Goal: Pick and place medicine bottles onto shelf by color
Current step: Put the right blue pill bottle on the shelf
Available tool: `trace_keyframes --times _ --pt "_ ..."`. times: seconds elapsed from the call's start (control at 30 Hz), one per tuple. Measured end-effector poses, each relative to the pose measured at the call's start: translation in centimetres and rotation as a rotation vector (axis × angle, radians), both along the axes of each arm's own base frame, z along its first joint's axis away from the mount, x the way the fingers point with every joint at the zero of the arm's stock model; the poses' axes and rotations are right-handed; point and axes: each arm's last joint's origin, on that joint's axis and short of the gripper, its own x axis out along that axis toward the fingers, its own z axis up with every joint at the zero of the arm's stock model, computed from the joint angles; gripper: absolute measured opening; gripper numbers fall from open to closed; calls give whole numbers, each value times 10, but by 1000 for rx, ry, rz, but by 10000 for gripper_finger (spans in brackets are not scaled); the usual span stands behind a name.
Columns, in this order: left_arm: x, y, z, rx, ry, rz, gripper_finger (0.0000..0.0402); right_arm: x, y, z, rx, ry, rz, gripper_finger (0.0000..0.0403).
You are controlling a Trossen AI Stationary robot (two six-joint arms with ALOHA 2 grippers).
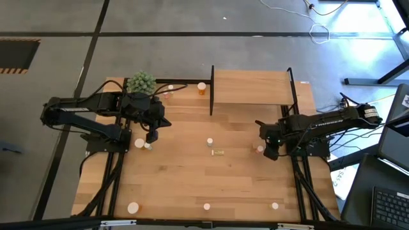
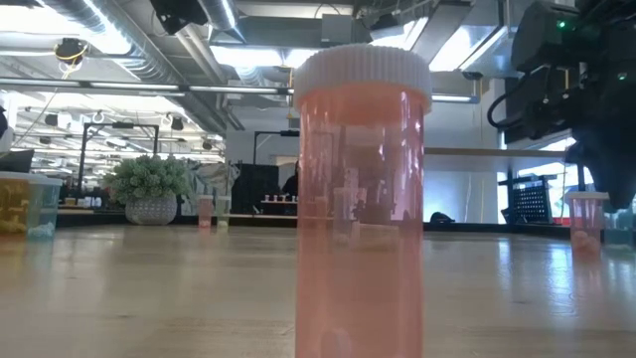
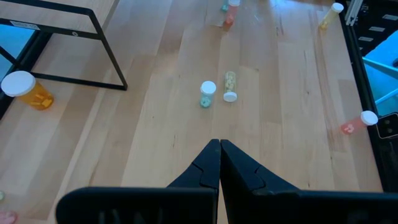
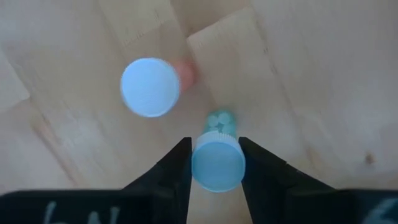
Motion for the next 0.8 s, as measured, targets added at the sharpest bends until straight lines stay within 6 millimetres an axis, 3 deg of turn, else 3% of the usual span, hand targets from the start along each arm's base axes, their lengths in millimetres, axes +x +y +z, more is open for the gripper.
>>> trace_keyframes --times 0.13,0.33,0.57,0.8 --pt "0 0 0 0 0 0 0 -1 0 4 19 26 -20 117" --pt "0 0 0 0 0 0 0 6 0 26 -5 -12 -20 118" --pt "2 0 2 0 -30 0 0 9 -2 61 -87 -35 -41 118" --pt "10 0 18 49 -209 -27 0 8 -7 105 -136 -69 -147 119"
